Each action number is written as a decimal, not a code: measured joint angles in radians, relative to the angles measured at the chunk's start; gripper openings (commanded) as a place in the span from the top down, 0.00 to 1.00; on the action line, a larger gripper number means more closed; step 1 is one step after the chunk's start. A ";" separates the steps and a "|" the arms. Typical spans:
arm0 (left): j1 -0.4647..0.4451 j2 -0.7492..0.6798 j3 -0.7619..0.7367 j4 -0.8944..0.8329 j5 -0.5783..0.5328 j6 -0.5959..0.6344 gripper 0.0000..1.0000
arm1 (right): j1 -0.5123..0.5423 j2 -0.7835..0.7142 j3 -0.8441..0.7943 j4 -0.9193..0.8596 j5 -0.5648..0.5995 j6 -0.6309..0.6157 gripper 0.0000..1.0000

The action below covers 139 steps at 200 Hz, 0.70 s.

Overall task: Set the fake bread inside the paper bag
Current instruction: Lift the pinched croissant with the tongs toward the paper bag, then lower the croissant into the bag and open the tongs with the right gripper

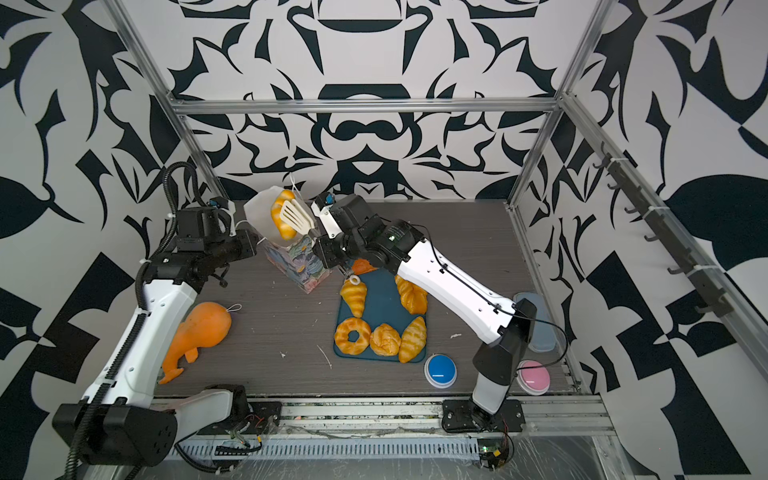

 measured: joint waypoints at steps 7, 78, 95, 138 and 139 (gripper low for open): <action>0.000 0.000 0.000 0.000 0.000 0.000 0.72 | 0.000 0.016 0.014 0.000 -0.007 0.000 0.76; 0.000 -0.002 0.000 0.000 -0.001 0.000 0.72 | 0.000 0.186 0.212 -0.063 -0.021 0.001 0.75; 0.000 -0.002 0.000 0.000 -0.001 0.000 0.72 | 0.000 0.222 0.266 -0.094 -0.010 0.001 0.75; 0.000 -0.002 0.000 0.000 -0.001 0.000 0.72 | -0.016 0.254 0.294 -0.159 0.003 0.002 0.74; 0.000 -0.002 0.000 0.000 -0.001 0.000 0.72 | -0.017 0.255 0.294 -0.161 0.003 0.002 0.73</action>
